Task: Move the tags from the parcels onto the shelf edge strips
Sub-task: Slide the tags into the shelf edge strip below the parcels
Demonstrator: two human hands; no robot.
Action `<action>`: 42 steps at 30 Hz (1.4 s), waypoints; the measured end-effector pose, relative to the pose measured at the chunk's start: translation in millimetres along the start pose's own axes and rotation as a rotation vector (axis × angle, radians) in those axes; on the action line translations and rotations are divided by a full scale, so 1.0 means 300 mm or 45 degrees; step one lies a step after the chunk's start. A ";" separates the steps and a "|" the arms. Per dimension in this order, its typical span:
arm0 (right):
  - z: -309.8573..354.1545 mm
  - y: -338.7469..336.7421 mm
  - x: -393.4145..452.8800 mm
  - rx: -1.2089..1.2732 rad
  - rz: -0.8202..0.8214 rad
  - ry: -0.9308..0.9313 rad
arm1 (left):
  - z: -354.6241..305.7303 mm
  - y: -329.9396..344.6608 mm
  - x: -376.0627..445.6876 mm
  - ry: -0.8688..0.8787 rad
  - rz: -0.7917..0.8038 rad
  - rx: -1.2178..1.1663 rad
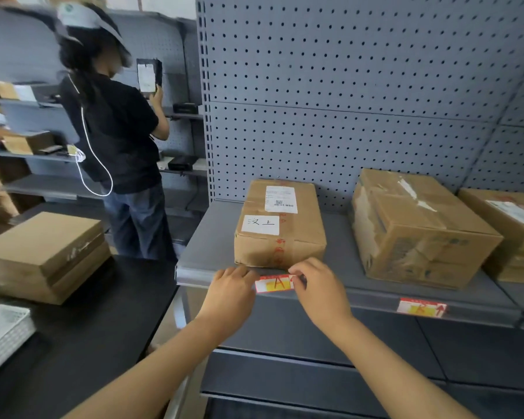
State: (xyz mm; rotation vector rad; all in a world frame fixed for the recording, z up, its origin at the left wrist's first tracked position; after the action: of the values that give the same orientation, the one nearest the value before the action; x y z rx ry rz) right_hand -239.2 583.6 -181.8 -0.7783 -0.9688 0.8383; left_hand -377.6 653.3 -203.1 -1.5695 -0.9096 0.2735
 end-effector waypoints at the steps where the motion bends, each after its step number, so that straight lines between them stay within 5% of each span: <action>1: 0.002 0.004 0.003 -0.031 0.020 -0.009 | 0.002 0.002 0.007 -0.010 -0.013 -0.020; 20: -0.012 0.062 0.012 -0.241 0.098 -0.164 | -0.023 0.038 0.056 -0.032 -0.031 0.001; 42: -0.038 0.070 0.011 -0.120 0.066 -0.090 | -0.028 0.055 0.081 -0.002 0.068 0.154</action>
State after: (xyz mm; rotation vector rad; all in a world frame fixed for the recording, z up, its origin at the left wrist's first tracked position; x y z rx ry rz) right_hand -233.0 594.1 -202.5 -0.8622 -1.0606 0.8752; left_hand -349.8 664.5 -208.6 -1.4831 -0.8384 0.3613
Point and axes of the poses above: each hand's wrist, its own x-axis towards the middle knuckle, its own y-axis out of the palm, z = x × y, the point moved 8 cm from there along x, towards the middle knuckle, and after that the axes turned 6 degrees about -x, right-handed, at the moved point
